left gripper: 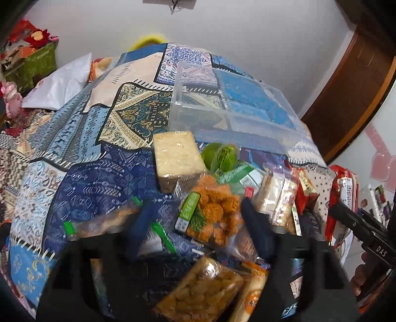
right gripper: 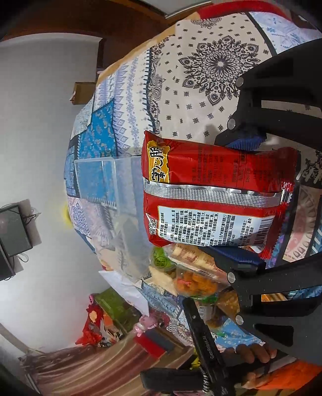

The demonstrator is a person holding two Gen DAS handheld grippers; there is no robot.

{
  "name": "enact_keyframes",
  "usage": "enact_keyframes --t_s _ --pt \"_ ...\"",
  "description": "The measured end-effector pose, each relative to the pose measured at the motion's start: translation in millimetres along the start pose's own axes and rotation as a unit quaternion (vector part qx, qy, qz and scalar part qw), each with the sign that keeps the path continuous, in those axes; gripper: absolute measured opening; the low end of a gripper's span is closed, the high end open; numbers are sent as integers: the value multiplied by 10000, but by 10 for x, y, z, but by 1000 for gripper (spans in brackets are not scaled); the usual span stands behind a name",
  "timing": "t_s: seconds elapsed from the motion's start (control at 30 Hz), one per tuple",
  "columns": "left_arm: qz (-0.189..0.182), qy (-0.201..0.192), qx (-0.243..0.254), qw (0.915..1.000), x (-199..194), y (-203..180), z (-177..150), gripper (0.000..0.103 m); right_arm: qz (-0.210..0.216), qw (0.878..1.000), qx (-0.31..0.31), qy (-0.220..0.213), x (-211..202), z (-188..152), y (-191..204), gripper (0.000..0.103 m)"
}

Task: Organize snacks
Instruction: 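Grasp the clear cracker bag with the left gripper while the right gripper holds the sausage bag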

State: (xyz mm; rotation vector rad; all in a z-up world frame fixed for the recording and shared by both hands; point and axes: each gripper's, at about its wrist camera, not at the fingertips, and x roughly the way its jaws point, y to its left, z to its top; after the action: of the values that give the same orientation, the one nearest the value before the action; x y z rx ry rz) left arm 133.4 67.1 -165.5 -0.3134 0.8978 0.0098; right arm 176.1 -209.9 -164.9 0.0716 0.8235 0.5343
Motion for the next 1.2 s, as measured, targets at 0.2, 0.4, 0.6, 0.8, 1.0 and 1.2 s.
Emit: enact_keyframes --t_s 0.2,0.4,0.6,0.8,1.0,1.2 --pt "-287 457 7 9985 320 96 86 76 91 9999 48 23 23 -6 -4 60" --pt "-477 566 419 9964 443 -50 52 82 27 9999 71 67 55 -6 -40 60" --pt "-388 440 436 9973 417 -75 32 67 21 10000 50 39 27 -9 -27 60" --pt "-355 299 343 9983 172 -5 52 23 -4 10000 -24 -41 -21 21 7 60" --pt "-271 88 482 9984 -41 -36 35 4 -36 9997 -151 -179 -75 127 72 60" --pt "-38 -3 634 9980 -188 -69 30 4 30 9989 -323 -328 -71 315 182 60"
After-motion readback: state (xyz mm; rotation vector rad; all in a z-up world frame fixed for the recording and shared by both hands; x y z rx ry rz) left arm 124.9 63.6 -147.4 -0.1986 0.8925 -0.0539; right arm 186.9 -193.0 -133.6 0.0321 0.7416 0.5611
